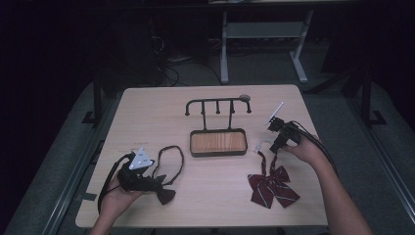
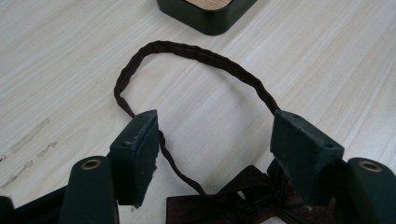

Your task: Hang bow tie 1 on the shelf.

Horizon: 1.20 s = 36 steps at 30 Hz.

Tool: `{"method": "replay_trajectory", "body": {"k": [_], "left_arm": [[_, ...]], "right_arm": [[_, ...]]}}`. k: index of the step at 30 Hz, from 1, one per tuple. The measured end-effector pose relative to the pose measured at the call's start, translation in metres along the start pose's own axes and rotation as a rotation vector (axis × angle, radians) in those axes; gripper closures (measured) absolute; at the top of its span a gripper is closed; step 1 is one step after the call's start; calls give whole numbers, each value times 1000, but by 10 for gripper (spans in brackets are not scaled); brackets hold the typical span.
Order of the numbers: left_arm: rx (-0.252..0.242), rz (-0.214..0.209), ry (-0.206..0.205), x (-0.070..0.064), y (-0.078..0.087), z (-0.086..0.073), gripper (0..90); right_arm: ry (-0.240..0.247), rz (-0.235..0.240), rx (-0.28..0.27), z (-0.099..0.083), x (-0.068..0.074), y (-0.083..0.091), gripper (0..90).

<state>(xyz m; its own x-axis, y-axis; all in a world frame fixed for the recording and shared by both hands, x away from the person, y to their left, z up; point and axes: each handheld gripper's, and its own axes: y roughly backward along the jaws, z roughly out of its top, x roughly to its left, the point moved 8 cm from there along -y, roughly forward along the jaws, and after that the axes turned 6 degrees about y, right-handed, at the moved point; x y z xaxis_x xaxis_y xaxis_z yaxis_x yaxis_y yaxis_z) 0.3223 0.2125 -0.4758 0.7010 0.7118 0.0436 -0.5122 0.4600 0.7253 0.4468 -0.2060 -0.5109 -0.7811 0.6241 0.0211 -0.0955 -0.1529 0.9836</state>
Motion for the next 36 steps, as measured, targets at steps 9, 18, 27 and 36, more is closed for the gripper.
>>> {"method": "replay_trajectory", "body": {"k": [9, 18, 27, 36], "left_arm": [[1, 0, -2, 0, 0, 0, 332], [0, 0, 0, 1, 1, 0, 332], [-11, 3, 12, 2, 2, 0, 332], [-4, 2, 5, 2, 2, 0, 332]], "right_arm": [[21, -36, 44, 0, 1, -5, 671], [38, -55, 67, 0, 2, -7, 789], [52, -42, 53, -1, 3, -3, 835], [73, 4, -25, -2, 7, 16, 837]]}}
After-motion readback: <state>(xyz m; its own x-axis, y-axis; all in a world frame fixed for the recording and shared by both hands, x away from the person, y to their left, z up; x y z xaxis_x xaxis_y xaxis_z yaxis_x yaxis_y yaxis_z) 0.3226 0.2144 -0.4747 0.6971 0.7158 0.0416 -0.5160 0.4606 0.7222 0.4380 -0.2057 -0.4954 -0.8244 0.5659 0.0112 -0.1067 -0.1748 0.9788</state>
